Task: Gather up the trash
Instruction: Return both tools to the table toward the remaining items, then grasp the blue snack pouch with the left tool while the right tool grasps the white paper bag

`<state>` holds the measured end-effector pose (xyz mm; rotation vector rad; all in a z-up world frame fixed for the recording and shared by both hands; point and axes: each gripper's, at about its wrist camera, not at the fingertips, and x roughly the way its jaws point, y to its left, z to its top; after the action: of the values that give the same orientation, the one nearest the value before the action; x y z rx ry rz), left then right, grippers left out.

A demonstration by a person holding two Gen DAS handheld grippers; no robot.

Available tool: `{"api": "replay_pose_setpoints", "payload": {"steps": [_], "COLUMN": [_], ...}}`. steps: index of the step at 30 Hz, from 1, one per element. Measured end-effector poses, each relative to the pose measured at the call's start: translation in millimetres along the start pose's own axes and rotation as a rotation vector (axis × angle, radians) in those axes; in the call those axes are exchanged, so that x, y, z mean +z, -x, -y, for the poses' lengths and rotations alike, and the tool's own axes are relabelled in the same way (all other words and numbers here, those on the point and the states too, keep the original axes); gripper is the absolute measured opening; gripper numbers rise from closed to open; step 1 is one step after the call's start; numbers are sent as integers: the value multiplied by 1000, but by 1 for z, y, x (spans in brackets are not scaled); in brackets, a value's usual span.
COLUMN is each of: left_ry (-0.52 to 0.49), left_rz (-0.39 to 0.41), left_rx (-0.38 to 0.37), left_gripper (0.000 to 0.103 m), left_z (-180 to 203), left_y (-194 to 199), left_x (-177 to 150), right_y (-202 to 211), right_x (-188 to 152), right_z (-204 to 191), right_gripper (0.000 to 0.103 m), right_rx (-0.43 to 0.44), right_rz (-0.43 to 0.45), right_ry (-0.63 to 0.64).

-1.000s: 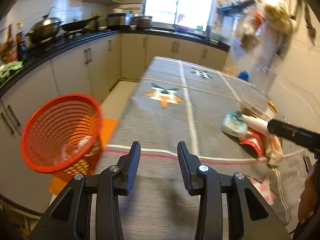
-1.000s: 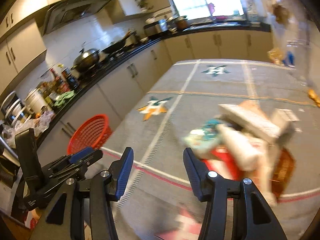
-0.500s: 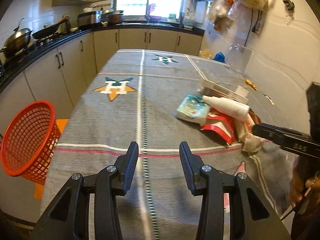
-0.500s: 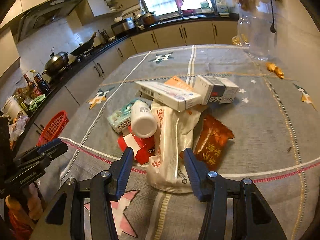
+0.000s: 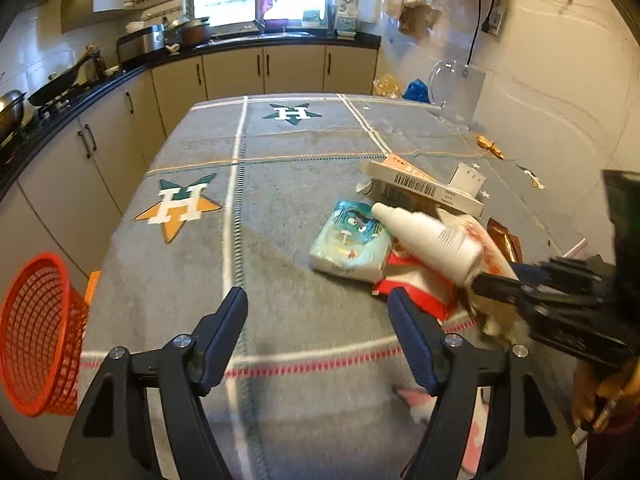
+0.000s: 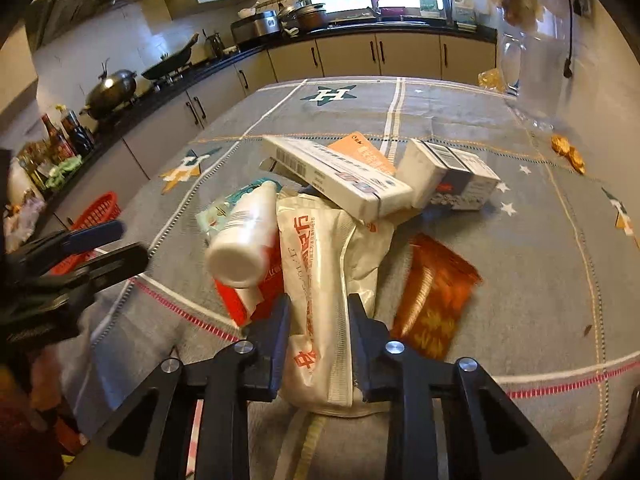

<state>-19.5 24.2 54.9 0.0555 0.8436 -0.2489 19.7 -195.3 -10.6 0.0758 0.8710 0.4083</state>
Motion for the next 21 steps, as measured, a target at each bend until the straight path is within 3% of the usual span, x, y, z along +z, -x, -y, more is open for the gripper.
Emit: {"api": "replay_pose_setpoints", "payload": {"steps": [4, 8, 21], "left_ry": [-27, -75, -101], "left_rz": [-36, -55, -91], "left_rx": [1, 56, 73], "left_gripper": [75, 76, 73], "left_z": [7, 15, 27], "left_y": [-20, -39, -74], "left_x": [12, 22, 37], "right_y": [17, 34, 42], "right_x": [-6, -12, -19], "right_z": [11, 17, 31], "right_gripper": [29, 29, 29], "right_rx": [70, 118, 161], "right_rz": [24, 69, 95], "right_ry": [-54, -76, -127]}}
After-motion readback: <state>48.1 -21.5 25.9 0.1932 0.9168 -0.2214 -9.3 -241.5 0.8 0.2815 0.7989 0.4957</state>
